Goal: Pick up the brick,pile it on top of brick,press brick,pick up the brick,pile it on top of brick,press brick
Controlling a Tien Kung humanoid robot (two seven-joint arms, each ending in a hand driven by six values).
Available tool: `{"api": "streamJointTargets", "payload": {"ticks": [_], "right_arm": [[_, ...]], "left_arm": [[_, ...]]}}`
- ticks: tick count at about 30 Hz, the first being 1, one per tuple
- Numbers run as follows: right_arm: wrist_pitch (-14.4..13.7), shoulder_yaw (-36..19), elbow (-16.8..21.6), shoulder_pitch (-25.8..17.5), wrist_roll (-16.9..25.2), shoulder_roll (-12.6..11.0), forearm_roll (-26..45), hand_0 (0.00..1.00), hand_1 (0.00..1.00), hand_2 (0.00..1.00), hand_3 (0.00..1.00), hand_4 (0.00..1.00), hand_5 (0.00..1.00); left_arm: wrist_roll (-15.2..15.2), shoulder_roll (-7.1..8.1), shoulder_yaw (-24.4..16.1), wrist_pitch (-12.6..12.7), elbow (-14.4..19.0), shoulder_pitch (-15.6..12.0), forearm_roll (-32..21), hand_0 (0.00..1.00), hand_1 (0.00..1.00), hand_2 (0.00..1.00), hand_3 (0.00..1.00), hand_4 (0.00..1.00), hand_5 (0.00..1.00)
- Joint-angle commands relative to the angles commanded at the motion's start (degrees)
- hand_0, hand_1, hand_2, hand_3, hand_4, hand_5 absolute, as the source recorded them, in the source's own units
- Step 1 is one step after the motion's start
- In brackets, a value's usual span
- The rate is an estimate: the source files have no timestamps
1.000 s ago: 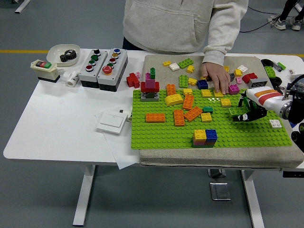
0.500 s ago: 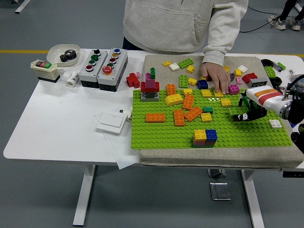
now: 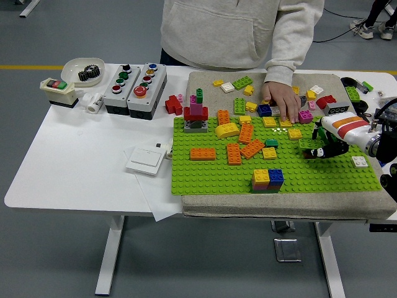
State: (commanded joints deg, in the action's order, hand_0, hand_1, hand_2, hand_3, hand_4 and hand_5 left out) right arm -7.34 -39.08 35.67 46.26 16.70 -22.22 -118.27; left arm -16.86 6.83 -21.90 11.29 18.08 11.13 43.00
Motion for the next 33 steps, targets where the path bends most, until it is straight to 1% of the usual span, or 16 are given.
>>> {"api": "streamJointTargets", "payload": {"ticks": [1,6,7,21,33], "right_arm": [[-0.2,0.0,0.0,0.0,0.1,0.0,-0.1,0.147,0.107,0.198,0.467,0.818,0.611],[-0.7,0.0,0.0,0.0,0.3,0.0,-0.4,0.147,0.107,0.198,0.467,0.818,0.611],[-0.8,0.0,0.1,0.0,0.3,0.0,-0.5,0.141,0.104,0.195,0.445,0.8,0.601],[-1.2,0.4,0.0,-0.3,0.5,-0.1,-0.7,0.138,0.101,0.192,0.434,0.777,0.586],[-2.2,0.5,-0.2,-0.5,0.9,-0.1,-0.7,0.128,0.093,0.186,0.423,0.758,0.567]], "left_arm": [[0.0,0.01,0.0,0.0,0.0,0.0,0.0,0.694,0.736,0.739,0.596,0.688,0.661],[0.1,0.01,0.0,0.0,0.0,0.1,0.0,0.694,0.736,0.739,0.596,0.688,0.661],[0.1,0.01,0.0,0.0,0.0,0.1,0.0,0.694,0.737,0.739,0.595,0.688,0.661],[0.0,-0.04,0.0,0.0,0.0,0.1,0.1,0.693,0.738,0.741,0.596,0.687,0.66],[-0.2,-0.07,-0.4,-0.2,0.0,-0.1,0.7,0.693,0.738,0.741,0.596,0.688,0.66]]}}
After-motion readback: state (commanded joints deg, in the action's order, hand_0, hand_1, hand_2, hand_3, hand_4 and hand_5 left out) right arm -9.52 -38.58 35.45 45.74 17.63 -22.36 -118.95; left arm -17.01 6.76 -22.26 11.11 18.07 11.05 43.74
